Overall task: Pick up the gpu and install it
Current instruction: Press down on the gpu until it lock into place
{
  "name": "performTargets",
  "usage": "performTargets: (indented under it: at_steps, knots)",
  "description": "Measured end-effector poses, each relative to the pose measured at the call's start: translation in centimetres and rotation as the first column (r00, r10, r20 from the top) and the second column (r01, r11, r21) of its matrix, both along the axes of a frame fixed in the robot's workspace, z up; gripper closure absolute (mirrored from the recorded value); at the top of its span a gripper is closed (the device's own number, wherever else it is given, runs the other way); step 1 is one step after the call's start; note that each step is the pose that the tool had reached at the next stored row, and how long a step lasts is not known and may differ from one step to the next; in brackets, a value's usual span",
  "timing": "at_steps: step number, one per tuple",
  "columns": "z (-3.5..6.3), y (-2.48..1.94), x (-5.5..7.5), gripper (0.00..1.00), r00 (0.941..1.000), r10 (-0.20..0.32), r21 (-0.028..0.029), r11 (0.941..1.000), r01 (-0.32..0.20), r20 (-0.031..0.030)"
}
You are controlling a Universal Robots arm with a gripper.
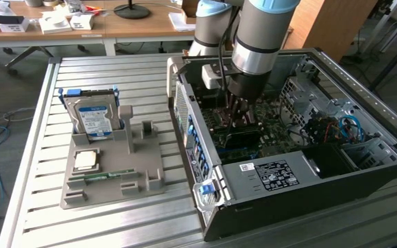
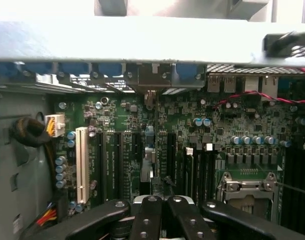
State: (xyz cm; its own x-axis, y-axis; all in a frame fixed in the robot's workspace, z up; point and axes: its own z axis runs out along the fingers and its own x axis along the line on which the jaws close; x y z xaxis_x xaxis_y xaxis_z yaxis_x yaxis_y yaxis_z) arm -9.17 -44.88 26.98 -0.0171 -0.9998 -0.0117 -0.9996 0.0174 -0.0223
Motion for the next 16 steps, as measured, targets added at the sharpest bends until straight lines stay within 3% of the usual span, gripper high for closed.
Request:
performTargets:
  at_steps: [16]
  knots:
    - [4.11, 0.0, 0.0, 0.89, 1.0, 0.0, 0.0, 1.0, 0.0, 0.0]
